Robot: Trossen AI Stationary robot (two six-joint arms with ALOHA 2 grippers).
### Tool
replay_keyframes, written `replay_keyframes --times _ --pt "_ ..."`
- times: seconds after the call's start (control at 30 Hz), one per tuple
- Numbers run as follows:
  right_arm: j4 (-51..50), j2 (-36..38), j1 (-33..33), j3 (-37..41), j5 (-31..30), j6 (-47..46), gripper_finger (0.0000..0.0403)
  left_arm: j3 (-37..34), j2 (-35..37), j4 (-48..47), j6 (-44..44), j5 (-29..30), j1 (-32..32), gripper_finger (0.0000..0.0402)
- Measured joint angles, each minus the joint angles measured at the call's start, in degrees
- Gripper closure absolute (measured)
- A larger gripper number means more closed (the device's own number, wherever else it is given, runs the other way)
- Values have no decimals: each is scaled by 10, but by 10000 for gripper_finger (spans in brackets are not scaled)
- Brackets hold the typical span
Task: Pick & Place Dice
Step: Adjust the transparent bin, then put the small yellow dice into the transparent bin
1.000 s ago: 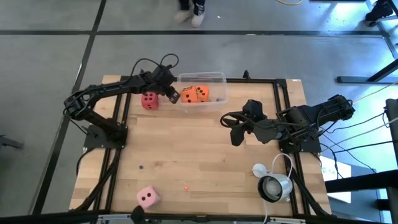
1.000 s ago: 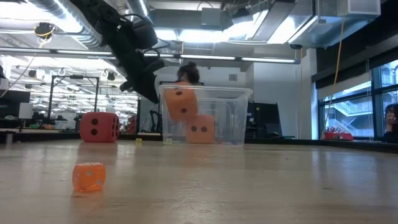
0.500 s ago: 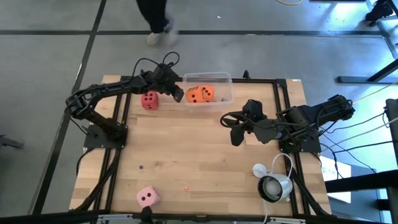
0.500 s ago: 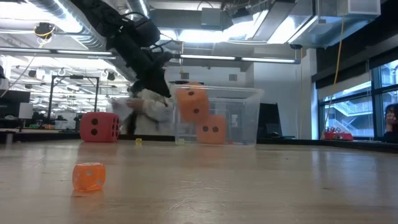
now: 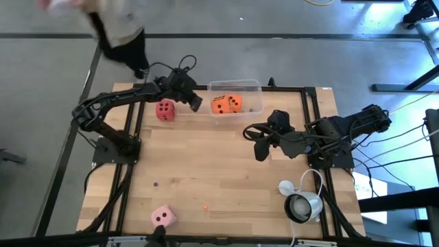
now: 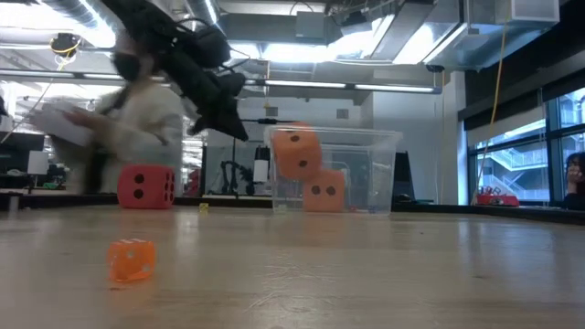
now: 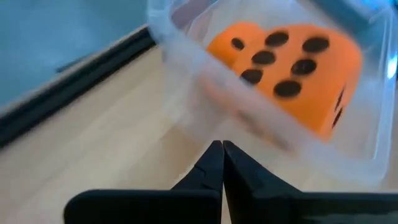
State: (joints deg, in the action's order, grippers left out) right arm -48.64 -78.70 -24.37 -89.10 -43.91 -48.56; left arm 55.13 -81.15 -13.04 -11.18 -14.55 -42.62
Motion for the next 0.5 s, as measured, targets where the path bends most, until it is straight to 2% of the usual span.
replay_keyframes --times 0.23,0.5 --pt "-3 0 0 0 0 11 230 0 46 -154 156 -3 -13 381" --pt "-3 0 0 0 -1 15 230 0 21 -194 165 24 20 272"
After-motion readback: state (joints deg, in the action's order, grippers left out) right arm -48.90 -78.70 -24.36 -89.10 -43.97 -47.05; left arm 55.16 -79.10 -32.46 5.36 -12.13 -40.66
